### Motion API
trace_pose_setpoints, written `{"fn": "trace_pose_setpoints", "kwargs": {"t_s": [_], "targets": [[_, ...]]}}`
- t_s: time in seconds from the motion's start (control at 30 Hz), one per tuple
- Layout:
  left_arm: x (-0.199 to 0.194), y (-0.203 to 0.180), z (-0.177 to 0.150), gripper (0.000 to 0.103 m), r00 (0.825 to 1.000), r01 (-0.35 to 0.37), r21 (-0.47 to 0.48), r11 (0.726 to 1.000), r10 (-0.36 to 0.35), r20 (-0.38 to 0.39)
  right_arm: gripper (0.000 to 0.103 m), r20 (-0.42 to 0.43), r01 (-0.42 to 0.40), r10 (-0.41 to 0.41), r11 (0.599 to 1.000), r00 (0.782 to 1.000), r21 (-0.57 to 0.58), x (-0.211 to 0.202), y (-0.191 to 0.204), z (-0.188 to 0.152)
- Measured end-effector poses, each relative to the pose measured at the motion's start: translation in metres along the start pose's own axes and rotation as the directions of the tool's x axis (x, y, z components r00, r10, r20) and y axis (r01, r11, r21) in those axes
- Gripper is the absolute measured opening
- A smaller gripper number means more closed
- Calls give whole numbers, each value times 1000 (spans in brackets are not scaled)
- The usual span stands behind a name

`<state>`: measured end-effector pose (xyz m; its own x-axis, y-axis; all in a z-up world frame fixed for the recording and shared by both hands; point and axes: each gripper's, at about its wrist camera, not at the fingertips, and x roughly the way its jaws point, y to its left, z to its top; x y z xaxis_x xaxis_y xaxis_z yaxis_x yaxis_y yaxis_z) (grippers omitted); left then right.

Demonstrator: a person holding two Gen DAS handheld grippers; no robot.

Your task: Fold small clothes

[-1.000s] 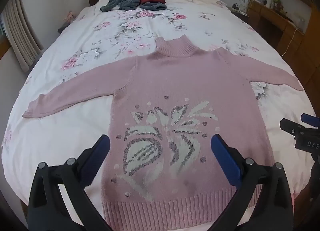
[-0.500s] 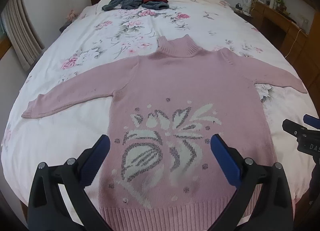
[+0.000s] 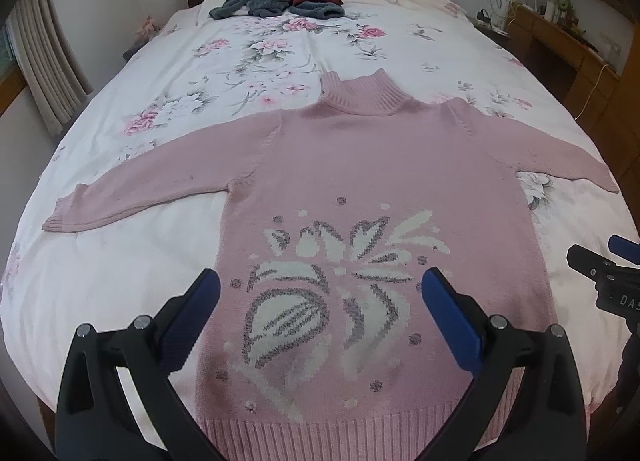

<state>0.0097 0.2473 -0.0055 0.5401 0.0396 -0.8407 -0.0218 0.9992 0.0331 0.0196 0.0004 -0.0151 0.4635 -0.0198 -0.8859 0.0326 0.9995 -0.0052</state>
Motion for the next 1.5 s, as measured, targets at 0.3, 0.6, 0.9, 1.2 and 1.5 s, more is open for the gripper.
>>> {"fn": "trace_pose_setpoints", "kwargs": {"t_s": [0.3, 0.6, 0.9, 1.2, 1.5], "targets": [[-1, 3, -2, 100, 1000, -13, 7, 1000, 13, 3, 99, 0, 2, -2, 1000, 1000, 0, 1, 1, -1], [-2, 4, -2, 100, 1000, -19, 3, 1000, 19, 4, 99, 9, -2, 2, 1000, 1000, -1, 0, 5, 0], [-4, 10, -1, 100, 1000, -24, 2, 1000, 24, 8, 99, 14, -5, 5, 1000, 1000, -5, -4, 6, 1], [-4, 9, -2, 100, 1000, -28, 7, 1000, 28, 7, 99, 16, -3, 3, 1000, 1000, -6, -4, 6, 2], [-2, 9, -3, 100, 1000, -29, 3, 1000, 29, 3, 99, 15, -4, 4, 1000, 1000, -7, -4, 6, 3]]}}
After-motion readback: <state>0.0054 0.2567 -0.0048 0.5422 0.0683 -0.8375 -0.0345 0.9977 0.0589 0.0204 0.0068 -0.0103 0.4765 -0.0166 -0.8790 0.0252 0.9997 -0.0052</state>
